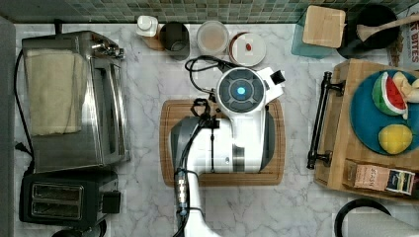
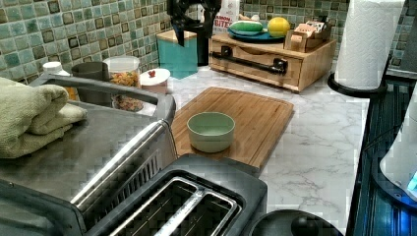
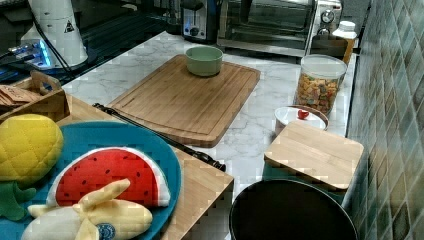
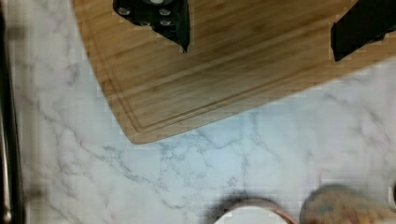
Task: Open the drawer.
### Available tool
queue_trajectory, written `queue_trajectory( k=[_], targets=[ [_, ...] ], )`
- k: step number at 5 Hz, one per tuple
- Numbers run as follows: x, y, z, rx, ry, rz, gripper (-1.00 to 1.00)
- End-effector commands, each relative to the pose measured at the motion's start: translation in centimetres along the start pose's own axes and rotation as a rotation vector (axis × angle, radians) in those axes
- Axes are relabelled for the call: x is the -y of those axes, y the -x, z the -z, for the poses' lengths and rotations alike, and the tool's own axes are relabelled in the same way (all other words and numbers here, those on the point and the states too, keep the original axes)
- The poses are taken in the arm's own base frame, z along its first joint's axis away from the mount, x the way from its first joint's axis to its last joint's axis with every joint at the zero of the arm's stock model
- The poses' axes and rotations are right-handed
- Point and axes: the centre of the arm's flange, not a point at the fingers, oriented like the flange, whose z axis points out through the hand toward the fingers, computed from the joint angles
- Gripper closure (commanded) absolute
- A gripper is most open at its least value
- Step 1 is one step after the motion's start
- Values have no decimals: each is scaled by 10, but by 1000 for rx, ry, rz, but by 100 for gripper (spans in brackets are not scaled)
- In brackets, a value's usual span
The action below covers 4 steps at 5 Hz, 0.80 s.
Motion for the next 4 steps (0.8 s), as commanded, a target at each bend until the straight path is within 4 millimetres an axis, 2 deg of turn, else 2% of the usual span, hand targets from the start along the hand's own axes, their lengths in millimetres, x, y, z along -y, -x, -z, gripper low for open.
queue_trajectory(
  k=[1, 2, 4],
  targets=[
    [-137, -13, -20, -17, 2, -27, -100],
    [-158, -8, -29, -113, -11, 33, -100],
    [-177, -20, -40, -130, -3, 117, -100]
  ],
)
